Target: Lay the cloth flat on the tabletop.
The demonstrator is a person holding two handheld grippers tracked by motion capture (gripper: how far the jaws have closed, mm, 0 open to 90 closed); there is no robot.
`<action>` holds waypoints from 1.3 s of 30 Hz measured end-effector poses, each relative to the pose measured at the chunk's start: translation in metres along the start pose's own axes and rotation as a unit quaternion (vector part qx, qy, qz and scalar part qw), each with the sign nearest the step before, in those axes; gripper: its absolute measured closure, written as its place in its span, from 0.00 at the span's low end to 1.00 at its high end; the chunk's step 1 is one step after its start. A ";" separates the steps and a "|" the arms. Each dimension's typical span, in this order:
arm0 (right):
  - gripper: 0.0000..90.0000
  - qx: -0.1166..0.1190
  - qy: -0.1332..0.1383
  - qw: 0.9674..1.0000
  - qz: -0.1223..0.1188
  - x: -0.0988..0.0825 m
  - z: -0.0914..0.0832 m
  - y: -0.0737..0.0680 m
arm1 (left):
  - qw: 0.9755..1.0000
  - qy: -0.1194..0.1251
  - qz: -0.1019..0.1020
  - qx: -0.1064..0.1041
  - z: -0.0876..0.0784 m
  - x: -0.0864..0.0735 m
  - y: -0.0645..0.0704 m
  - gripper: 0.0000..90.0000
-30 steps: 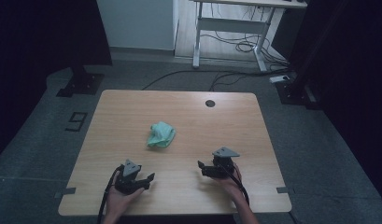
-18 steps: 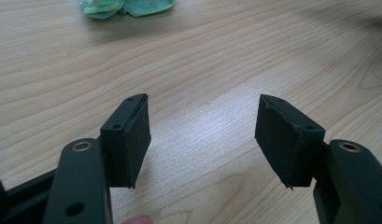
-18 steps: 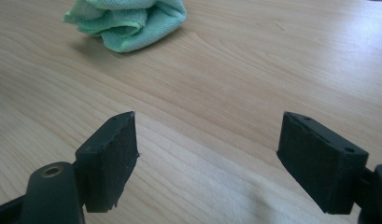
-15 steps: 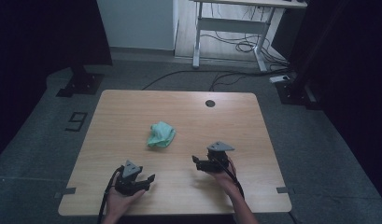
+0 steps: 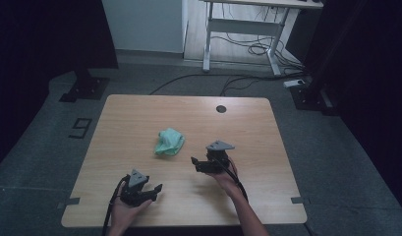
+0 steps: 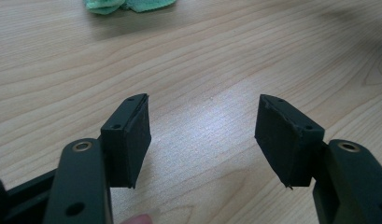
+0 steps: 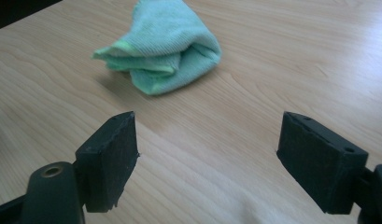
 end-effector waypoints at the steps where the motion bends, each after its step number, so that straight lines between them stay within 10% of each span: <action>1: 0.22 0.001 0.000 1.000 -0.001 0.002 0.001 -0.002 | 1.000 0.002 -0.002 -0.001 -0.001 0.000 0.000 0.40; 39: 0.22 0.033 -0.003 0.999 -0.004 0.049 0.051 -0.036 | 1.000 -0.006 -0.008 -0.011 0.004 -0.005 0.000 0.40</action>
Point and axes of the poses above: each handheld gripper's, and its own axes: z roughly forward along the jaws, x roughly out of its top, y roughly to its right, the point moved 8 cm from there along z, roughly forward along the jaws, and after that the axes turned 15 degrees about -x, right-handed, at the moved point
